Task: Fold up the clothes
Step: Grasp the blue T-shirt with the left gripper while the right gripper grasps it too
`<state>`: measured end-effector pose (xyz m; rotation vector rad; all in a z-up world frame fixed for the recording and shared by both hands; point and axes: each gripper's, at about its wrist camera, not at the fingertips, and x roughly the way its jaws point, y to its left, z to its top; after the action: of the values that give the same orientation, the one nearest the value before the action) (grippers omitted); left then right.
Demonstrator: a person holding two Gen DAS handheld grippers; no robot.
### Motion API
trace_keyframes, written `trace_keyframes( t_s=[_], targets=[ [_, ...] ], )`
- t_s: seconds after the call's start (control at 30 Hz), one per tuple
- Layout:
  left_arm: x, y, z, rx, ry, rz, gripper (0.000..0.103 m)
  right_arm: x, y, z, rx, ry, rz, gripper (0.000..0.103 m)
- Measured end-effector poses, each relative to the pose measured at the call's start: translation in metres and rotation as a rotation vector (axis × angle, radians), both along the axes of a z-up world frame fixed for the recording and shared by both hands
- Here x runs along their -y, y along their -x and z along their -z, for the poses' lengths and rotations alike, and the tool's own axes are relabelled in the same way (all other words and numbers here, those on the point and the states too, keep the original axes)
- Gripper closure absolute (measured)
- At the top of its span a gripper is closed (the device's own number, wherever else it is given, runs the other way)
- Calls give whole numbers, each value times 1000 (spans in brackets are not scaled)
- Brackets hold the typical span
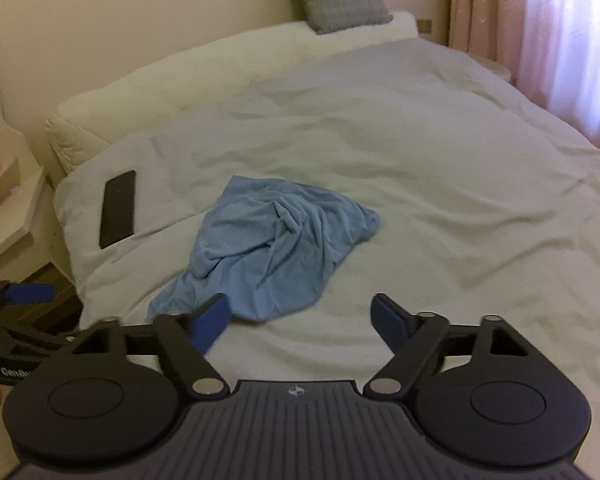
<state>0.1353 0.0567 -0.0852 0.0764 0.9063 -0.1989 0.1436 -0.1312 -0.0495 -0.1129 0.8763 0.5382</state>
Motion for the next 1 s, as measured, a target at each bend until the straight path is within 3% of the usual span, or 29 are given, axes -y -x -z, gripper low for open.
trace_keyframes(
  t_s=[0.07,0.23,0.33,0.37,0.67,0.7,0.73,0.77,0.83,1.0],
  targets=[
    [0,-32,17,-15,9,58,20,-21,-23,9,4,33,-15,35],
    [10,-95,56,-75,10,185,43,-59,-86,43,-14,106,7,34],
    [12,-124,72,-144,33,262,83,-67,-118,67,-42,139,37,25],
    [11,-130,72,-151,51,271,89,-68,-127,76,-52,147,45,24],
    [-16,-131,38,-81,121,325,95,-74,-186,131,-190,92,95,26],
    [-17,-130,33,-70,127,326,95,-76,-190,136,-210,86,84,47],
    [-17,-128,27,-53,132,324,96,-78,-194,141,-231,81,73,81],
    [-17,-126,22,-43,140,323,96,-79,-196,142,-236,81,66,96],
    [-11,-119,10,-14,157,334,96,-78,-190,126,-191,77,51,98],
    [22,-81,-36,83,230,438,96,-31,-155,62,-91,-48,114,99]
  ],
)
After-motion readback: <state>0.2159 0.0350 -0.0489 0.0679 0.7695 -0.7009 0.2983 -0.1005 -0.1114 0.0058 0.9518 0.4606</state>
